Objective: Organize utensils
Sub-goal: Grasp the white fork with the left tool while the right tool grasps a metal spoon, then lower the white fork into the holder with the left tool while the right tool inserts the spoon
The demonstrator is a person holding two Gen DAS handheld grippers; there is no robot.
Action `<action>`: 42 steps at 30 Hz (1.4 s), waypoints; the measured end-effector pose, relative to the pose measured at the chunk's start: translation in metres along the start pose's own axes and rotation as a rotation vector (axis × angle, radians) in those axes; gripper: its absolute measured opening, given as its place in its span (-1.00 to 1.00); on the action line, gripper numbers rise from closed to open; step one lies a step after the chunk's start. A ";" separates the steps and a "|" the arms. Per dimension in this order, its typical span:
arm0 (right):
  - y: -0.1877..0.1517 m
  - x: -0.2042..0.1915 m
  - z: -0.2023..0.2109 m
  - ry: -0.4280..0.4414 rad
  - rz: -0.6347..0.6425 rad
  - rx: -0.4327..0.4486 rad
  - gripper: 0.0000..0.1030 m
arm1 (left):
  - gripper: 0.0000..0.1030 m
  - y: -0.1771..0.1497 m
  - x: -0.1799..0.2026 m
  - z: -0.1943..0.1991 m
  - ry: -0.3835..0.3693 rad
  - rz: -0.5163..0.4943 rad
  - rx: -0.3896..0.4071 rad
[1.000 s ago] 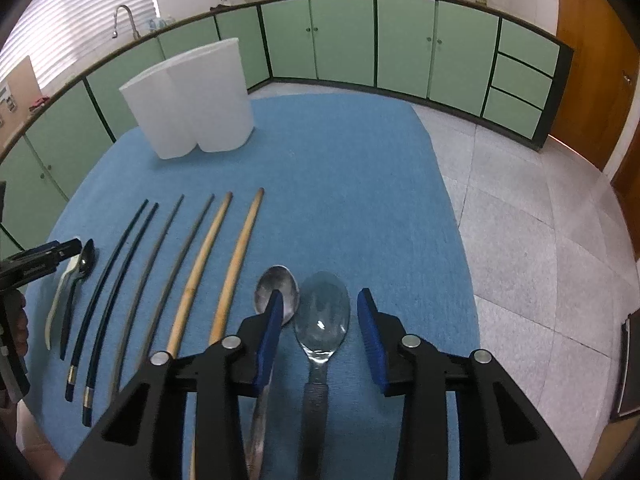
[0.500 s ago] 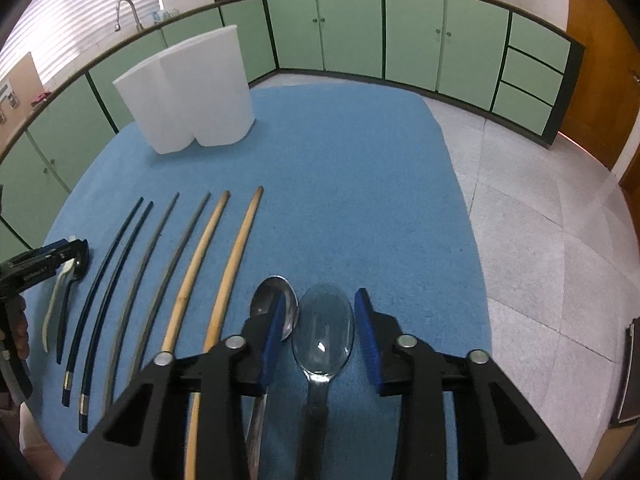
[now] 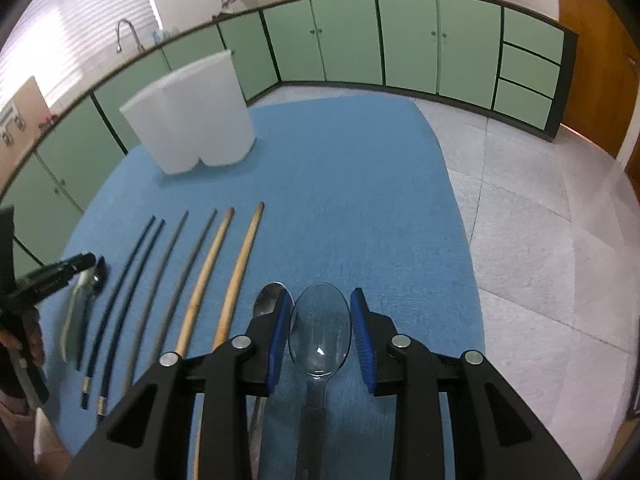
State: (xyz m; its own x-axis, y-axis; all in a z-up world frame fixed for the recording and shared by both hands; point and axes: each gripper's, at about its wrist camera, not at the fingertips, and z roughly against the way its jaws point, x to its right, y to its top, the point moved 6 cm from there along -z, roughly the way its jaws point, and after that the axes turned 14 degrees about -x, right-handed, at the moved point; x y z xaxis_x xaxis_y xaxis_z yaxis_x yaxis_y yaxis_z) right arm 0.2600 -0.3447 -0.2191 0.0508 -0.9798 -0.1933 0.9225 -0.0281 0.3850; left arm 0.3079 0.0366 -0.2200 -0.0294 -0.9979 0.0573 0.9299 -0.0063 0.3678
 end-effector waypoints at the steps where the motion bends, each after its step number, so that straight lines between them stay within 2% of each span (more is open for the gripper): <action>1: -0.001 0.002 0.003 0.002 -0.005 0.008 -0.40 | -0.62 0.000 0.000 0.003 -0.002 0.002 0.011; 16: 0.004 -0.011 0.052 0.059 -0.005 0.134 -0.41 | -0.63 -0.009 0.001 0.061 -0.040 -0.012 0.208; 25: 0.012 -0.019 0.087 0.081 0.013 0.225 -0.41 | -0.63 0.001 0.008 0.095 -0.053 0.004 0.322; 30: 0.018 -0.024 0.100 0.088 0.030 0.262 -0.41 | -0.63 0.006 0.012 0.106 -0.057 0.003 0.362; 42: 0.024 -0.028 0.108 0.103 0.041 0.289 -0.41 | -0.63 0.018 0.016 0.121 -0.064 -0.013 0.405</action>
State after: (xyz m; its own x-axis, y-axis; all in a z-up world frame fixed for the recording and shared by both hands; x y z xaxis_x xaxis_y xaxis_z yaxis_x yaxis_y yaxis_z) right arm 0.2396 -0.3394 -0.1070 0.1381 -0.9564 -0.2572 0.7723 -0.0585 0.6326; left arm 0.2796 0.0284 -0.1005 -0.0750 -0.9919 0.1027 0.7104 0.0192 0.7036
